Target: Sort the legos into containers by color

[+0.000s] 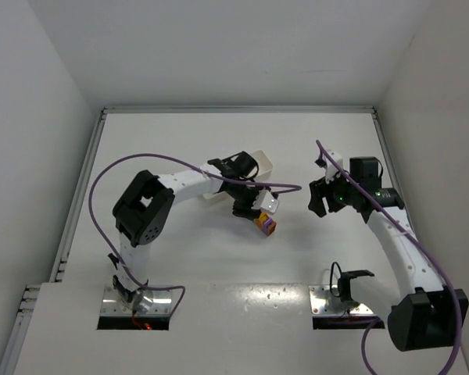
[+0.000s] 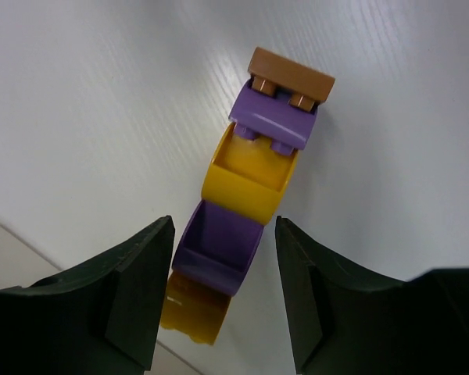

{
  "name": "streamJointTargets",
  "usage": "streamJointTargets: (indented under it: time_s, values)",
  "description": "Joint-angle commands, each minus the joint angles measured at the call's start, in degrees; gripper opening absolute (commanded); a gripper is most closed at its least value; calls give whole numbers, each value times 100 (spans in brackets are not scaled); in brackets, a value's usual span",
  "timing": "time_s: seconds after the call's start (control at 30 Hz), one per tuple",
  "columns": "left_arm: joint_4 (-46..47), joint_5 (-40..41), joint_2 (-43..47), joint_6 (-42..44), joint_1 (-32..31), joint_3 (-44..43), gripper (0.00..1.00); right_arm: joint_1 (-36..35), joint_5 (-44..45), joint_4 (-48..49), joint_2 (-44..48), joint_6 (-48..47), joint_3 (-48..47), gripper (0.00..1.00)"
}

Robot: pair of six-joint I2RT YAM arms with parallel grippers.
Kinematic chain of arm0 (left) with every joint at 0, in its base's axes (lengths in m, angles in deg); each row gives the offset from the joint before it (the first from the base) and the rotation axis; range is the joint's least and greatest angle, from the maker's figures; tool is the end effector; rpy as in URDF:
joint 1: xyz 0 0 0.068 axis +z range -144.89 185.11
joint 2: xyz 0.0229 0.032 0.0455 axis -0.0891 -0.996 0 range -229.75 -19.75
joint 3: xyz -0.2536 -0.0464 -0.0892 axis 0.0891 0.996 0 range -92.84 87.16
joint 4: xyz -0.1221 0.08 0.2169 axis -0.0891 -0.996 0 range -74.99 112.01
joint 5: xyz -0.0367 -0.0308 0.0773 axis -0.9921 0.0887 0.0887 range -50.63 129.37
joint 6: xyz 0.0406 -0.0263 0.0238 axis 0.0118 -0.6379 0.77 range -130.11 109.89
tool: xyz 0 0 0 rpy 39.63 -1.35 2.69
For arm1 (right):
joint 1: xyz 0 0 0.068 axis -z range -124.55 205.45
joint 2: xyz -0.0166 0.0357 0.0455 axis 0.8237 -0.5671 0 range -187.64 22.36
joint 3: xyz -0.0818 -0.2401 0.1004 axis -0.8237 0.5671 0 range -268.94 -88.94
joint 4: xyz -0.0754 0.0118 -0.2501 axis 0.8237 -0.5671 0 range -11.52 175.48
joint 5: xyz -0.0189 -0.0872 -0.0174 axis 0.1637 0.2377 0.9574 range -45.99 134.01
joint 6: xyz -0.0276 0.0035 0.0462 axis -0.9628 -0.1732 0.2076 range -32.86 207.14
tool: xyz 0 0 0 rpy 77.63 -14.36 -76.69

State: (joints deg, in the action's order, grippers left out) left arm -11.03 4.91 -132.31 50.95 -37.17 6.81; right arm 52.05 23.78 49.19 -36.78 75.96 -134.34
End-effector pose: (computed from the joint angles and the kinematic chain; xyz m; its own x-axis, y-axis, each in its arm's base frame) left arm 0.2852 -0.2866 0.1837 0.3138 0.6899 -0.6523 0.9412 -0.3167 0.1178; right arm 0.2047 0.0246 0.2579 -0.6966 -0.2237 -0.6817 -0.4205 0.8971 0.1353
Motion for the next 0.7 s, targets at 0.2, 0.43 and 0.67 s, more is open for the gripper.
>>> streamJointTargets:
  time_s: [0.2, 0.43, 0.67]
  values:
    - [25, 140, -223, 162, -325, -270, 25, 251, -271, 61, -19, -253, 23, 69]
    - [-27, 195, 31, -356, -246, -68, 13, 366, -1358, -509, -291, -595, -292, 69]
    - [-27, -1964, 724, -1903, 457, 160, 13, 366, -3020, -853, -827, -1368, -680, 69]
